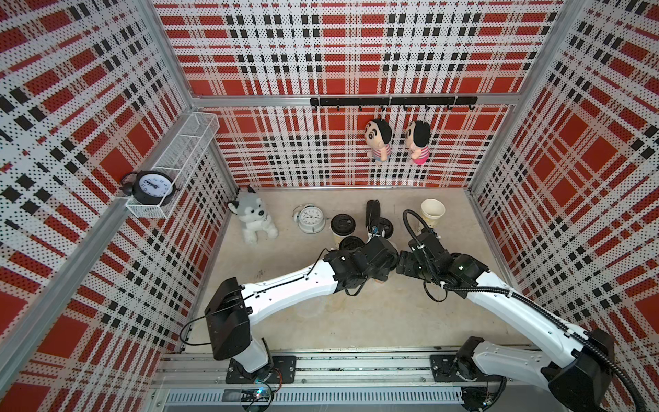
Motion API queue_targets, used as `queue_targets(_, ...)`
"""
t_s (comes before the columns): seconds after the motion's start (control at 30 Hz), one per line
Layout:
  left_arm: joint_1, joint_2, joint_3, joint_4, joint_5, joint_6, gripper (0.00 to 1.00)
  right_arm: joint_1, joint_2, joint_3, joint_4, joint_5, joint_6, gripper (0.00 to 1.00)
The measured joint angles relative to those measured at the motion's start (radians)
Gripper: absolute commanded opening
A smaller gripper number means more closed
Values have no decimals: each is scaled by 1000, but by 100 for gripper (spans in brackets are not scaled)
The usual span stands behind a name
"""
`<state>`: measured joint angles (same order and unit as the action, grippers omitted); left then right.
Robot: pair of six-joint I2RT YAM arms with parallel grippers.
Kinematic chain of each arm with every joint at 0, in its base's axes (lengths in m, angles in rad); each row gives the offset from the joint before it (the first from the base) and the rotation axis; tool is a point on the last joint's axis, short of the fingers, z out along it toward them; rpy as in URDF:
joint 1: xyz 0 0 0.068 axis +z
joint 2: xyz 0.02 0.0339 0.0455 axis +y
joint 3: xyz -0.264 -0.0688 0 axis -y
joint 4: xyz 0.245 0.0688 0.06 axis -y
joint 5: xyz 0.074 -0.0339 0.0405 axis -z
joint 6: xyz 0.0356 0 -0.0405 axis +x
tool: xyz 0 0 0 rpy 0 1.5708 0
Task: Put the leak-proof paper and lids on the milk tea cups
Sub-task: Secure the cup lid on the cup.
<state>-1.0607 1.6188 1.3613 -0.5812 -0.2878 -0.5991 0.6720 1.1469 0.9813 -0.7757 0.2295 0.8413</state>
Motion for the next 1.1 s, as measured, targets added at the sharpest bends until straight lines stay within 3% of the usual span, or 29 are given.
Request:
queue_targets(0.67,41,90,131,-55,50,74,40,-103,22,247,6,-152,-171,87)
queue_targets(1.1,41,130,251,-204,43,92,48,-172,-5,225,9,-193,-202,88)
